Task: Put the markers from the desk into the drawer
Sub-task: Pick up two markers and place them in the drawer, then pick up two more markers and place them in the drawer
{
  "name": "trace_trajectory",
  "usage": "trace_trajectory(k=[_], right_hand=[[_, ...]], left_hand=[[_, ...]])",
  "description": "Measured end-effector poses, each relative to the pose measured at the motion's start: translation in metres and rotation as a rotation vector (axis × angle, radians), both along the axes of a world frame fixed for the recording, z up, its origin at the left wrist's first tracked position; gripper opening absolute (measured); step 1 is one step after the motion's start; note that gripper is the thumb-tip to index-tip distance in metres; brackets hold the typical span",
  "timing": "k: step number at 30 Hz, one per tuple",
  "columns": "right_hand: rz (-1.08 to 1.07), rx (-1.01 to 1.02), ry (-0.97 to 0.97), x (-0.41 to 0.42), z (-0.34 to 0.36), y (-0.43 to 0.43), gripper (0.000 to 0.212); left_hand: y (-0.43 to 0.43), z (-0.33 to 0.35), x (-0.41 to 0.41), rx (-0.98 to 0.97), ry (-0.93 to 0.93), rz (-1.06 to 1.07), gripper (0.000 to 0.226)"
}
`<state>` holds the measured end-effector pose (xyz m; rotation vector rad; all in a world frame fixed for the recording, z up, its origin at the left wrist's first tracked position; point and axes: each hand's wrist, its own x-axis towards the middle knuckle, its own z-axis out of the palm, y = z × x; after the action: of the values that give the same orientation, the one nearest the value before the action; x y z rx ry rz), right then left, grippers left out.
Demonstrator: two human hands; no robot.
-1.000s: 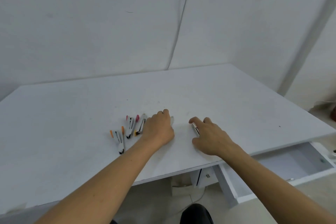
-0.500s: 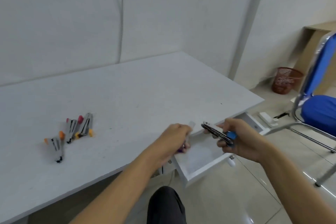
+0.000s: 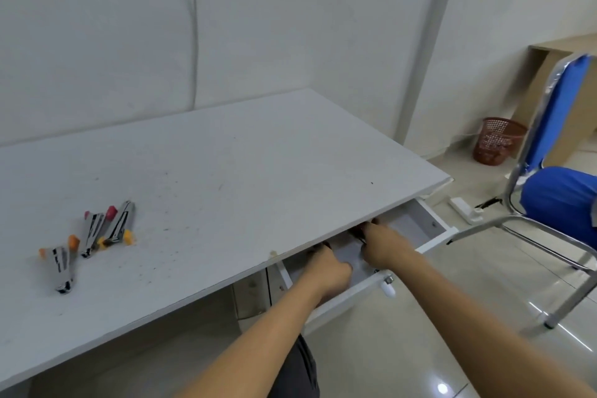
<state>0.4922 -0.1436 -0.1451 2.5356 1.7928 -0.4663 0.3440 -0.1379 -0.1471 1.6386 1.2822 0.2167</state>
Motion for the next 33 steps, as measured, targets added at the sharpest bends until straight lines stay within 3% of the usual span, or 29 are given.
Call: trace_trajectory(k=[4, 8, 13, 18, 22, 25, 33], right_hand=[[-0.05, 0.057, 0.04, 0.006, 0.01, -0.011, 0.035], [-0.067, 0.049, 0.192, 0.013, 0.038, -0.035, 0.032], [-0.087, 0.119, 0.256, 0.005, 0.068, -0.047, 0.027], [-0.057, 0.206, 0.357, -0.013, 0.08, -0.041, 0.019], [-0.001, 0.26, 0.472, -0.047, 0.088, -0.029, 0.019], [0.047, 0.308, 0.54, -0.081, 0.095, -0.017, 0.02], [0.226, 0.273, 0.626, -0.197, 0.102, 0.031, 0.019]], left_hand=[[0.008, -0.014, 0.019, -0.06, -0.012, 0.078, 0.043], [0.007, -0.018, 0.032, 0.005, -0.081, 0.095, 0.023], [0.001, -0.012, 0.032, 0.126, -0.111, 0.047, 0.024], [-0.01, 0.01, -0.013, 0.075, 0.004, -0.186, 0.03], [-0.026, 0.038, -0.068, 0.178, 0.024, -0.309, 0.044], [-0.03, 0.06, -0.112, 0.289, -0.063, -0.229, 0.033], [0.01, 0.087, -0.234, 0.527, -0.021, 0.199, 0.057]])
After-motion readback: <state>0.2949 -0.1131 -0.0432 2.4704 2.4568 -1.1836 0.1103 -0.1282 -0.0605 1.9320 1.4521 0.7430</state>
